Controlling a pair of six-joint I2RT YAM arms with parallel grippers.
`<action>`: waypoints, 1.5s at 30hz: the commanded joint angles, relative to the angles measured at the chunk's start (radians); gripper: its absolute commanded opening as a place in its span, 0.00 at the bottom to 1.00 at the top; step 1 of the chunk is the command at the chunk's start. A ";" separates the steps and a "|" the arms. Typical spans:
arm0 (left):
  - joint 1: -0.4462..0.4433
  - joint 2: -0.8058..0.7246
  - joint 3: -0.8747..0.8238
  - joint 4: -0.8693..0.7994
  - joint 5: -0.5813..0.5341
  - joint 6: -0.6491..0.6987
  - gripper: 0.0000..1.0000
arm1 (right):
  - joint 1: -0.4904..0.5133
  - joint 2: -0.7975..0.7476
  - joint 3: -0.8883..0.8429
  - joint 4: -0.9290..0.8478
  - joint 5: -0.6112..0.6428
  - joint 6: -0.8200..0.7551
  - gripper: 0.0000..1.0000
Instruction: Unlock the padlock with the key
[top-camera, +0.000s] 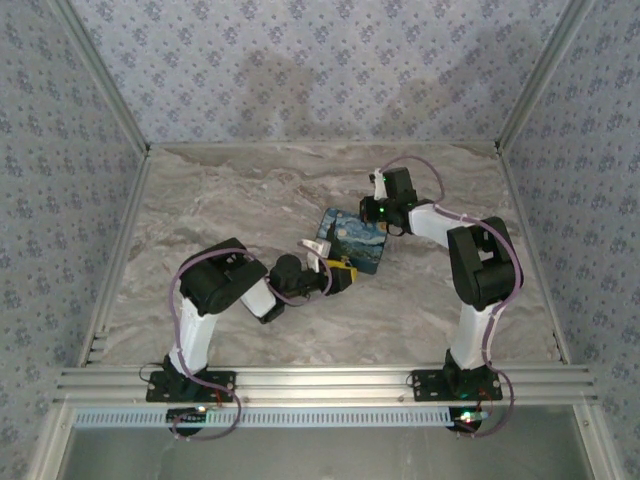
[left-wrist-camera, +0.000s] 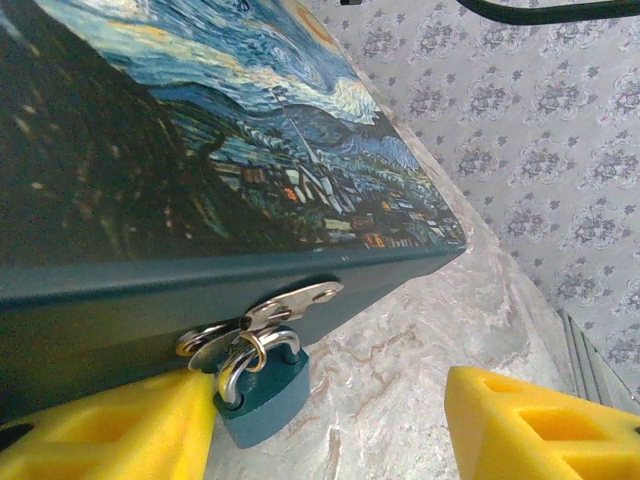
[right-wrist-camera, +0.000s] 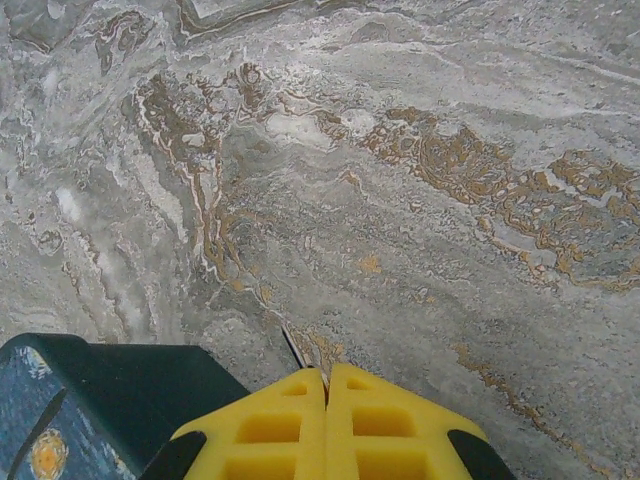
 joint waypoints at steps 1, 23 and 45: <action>-0.004 -0.026 -0.042 0.001 0.025 -0.018 0.62 | 0.012 -0.012 -0.023 -0.048 -0.008 0.000 0.00; -0.071 -0.008 -0.012 -0.121 0.031 0.011 0.75 | 0.026 -0.008 -0.016 -0.036 -0.007 0.013 0.00; -0.106 0.014 -0.011 -0.104 0.002 -0.032 0.72 | 0.029 -0.013 -0.020 -0.024 -0.008 0.020 0.00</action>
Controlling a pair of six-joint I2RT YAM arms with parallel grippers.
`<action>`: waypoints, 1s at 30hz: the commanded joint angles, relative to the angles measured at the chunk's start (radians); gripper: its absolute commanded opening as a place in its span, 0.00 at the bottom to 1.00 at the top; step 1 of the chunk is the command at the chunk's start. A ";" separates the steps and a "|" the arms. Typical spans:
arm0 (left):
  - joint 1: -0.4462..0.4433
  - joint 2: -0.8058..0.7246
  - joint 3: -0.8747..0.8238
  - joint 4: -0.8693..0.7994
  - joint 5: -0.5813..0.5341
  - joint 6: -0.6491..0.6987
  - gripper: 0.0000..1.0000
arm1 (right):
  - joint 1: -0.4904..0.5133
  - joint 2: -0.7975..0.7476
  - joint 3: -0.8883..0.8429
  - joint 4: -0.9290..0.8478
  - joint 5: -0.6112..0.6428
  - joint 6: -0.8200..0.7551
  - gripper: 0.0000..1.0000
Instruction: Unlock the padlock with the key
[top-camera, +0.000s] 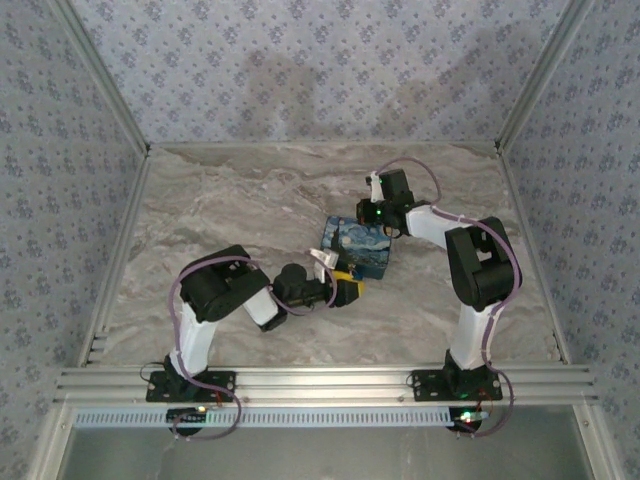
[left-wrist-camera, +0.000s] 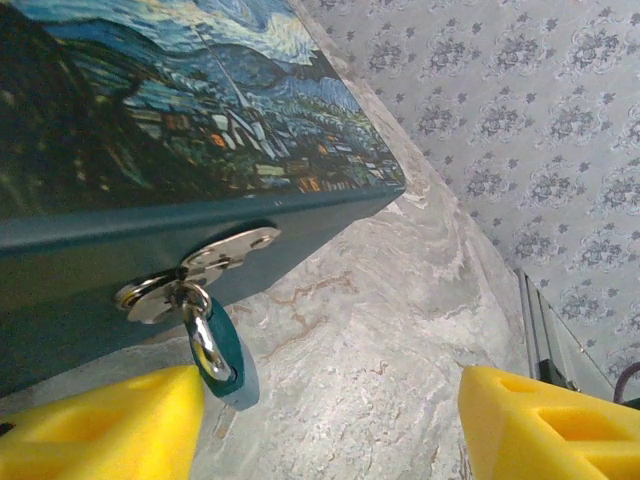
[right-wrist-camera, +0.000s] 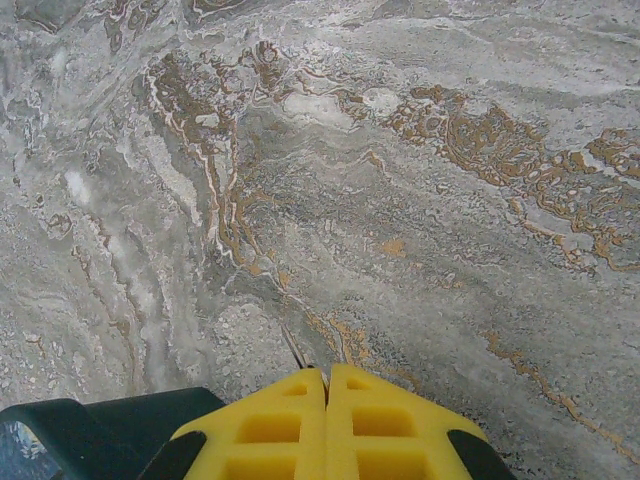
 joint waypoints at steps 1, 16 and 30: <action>-0.023 0.044 0.018 -0.105 -0.018 -0.008 0.72 | 0.013 -0.014 -0.014 -0.019 -0.006 0.017 0.00; -0.068 0.059 0.061 -0.188 -0.226 0.017 0.78 | 0.017 -0.022 -0.013 -0.021 -0.005 0.016 0.00; -0.068 0.104 0.034 -0.055 -0.155 -0.061 0.68 | 0.016 -0.027 -0.012 -0.026 -0.005 0.011 0.00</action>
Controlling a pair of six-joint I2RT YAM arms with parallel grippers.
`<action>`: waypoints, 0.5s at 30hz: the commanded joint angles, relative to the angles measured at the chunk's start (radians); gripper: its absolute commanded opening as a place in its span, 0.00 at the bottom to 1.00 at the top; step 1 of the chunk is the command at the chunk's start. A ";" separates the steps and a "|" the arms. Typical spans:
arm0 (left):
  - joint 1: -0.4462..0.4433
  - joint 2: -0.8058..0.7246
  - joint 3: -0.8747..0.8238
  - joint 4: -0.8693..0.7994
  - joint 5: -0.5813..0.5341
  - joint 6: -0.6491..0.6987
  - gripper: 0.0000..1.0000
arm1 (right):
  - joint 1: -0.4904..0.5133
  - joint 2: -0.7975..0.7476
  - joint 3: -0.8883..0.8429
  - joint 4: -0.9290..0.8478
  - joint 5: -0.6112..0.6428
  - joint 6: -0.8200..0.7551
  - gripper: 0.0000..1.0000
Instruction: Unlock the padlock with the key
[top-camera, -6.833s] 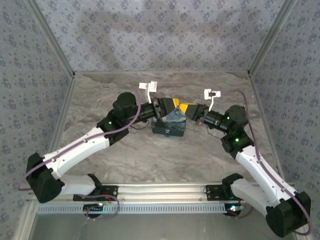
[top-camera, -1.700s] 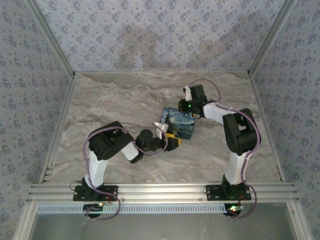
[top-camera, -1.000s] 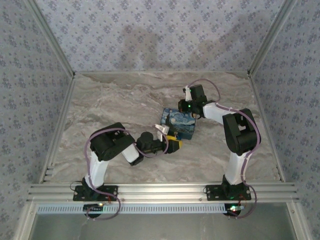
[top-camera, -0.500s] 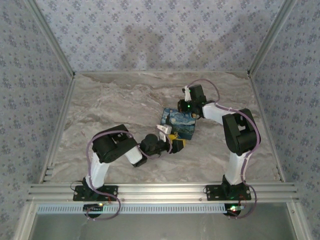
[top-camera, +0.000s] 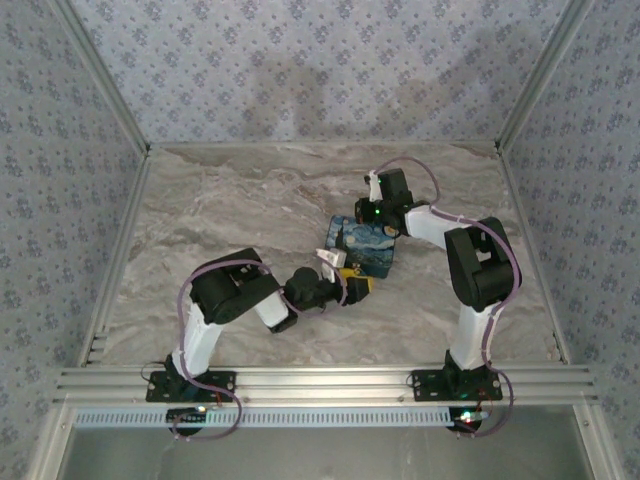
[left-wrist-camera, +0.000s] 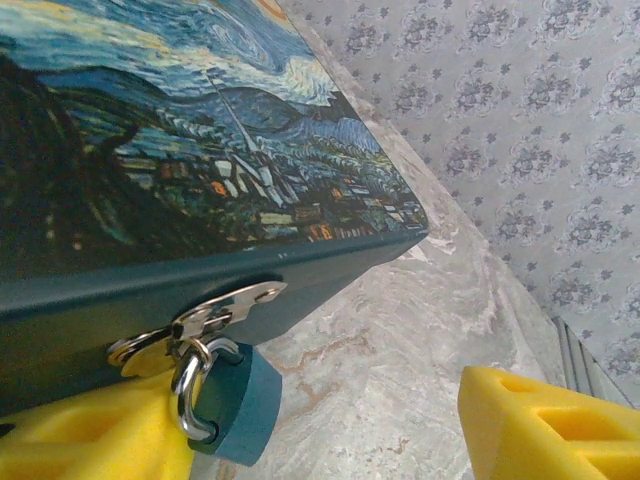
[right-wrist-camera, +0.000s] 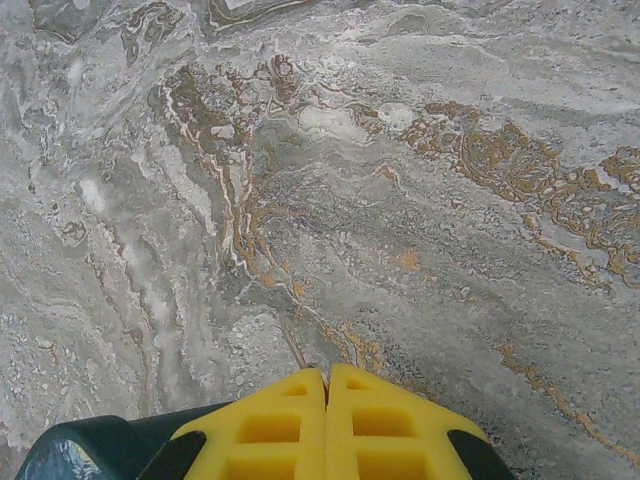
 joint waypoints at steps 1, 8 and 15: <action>0.000 0.055 -0.033 -0.064 0.034 -0.056 0.67 | 0.008 -0.025 -0.011 -0.047 -0.005 0.010 0.00; -0.001 0.068 0.002 -0.147 0.100 -0.104 0.68 | 0.013 -0.023 -0.007 -0.049 -0.005 0.010 0.00; 0.003 0.052 -0.001 -0.183 0.082 -0.099 0.70 | 0.008 -0.074 0.023 -0.125 0.076 -0.007 0.00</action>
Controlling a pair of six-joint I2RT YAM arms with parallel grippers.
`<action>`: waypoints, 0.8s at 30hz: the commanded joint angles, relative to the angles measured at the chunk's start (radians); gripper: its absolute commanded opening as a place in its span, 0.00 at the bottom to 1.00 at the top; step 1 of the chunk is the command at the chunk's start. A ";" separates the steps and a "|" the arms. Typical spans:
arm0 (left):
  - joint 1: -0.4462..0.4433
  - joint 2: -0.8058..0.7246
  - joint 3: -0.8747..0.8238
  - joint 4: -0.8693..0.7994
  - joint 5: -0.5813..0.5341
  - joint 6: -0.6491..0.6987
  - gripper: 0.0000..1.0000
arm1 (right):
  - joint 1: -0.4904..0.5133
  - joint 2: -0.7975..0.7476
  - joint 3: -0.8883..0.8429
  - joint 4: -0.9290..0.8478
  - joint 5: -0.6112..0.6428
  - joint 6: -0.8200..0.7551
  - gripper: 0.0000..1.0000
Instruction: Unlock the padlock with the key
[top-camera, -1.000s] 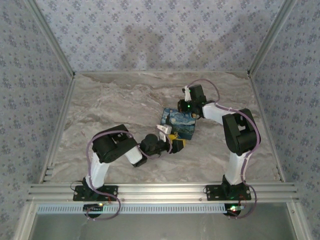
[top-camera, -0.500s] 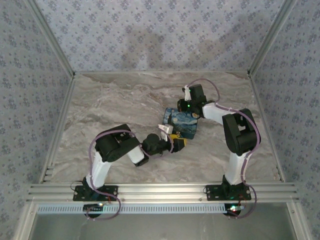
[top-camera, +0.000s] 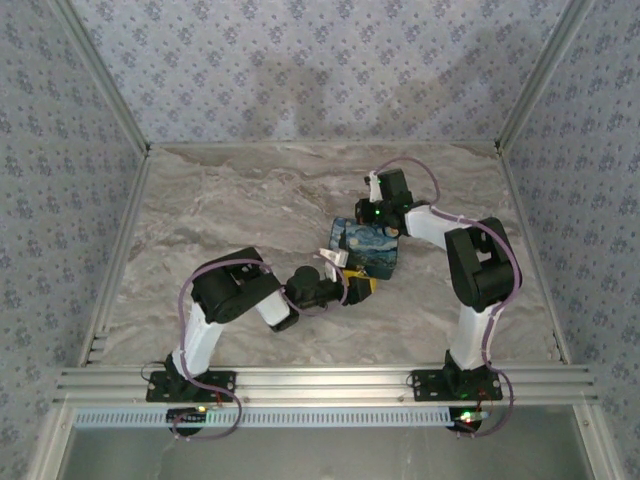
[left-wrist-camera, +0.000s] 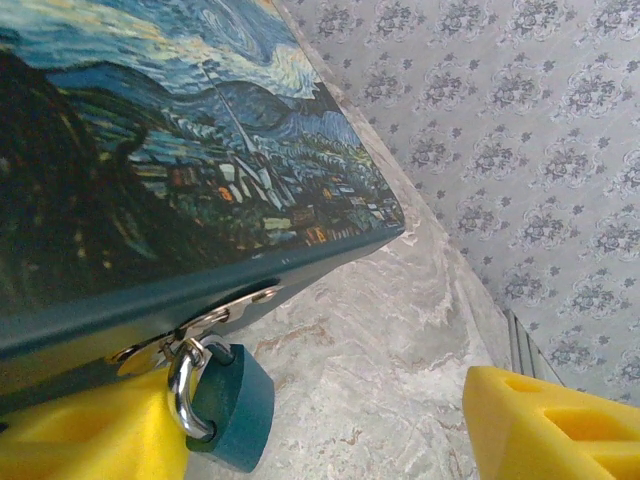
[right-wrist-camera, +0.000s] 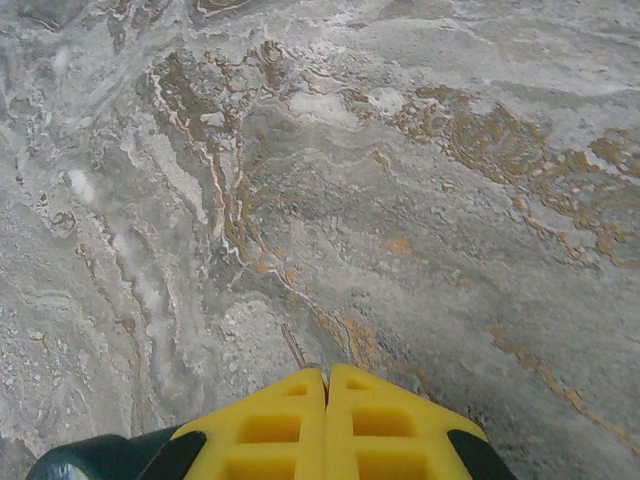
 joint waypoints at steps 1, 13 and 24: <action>0.001 0.041 -0.027 -0.178 0.011 -0.028 0.70 | 0.003 -0.067 0.022 -0.091 0.073 -0.009 0.00; 0.008 0.041 -0.053 -0.149 0.010 -0.038 0.70 | -0.083 -0.285 -0.082 -0.386 0.368 0.130 0.00; 0.015 0.049 -0.045 -0.140 0.034 -0.047 0.70 | -0.028 -0.365 -0.316 -0.279 0.277 0.178 0.00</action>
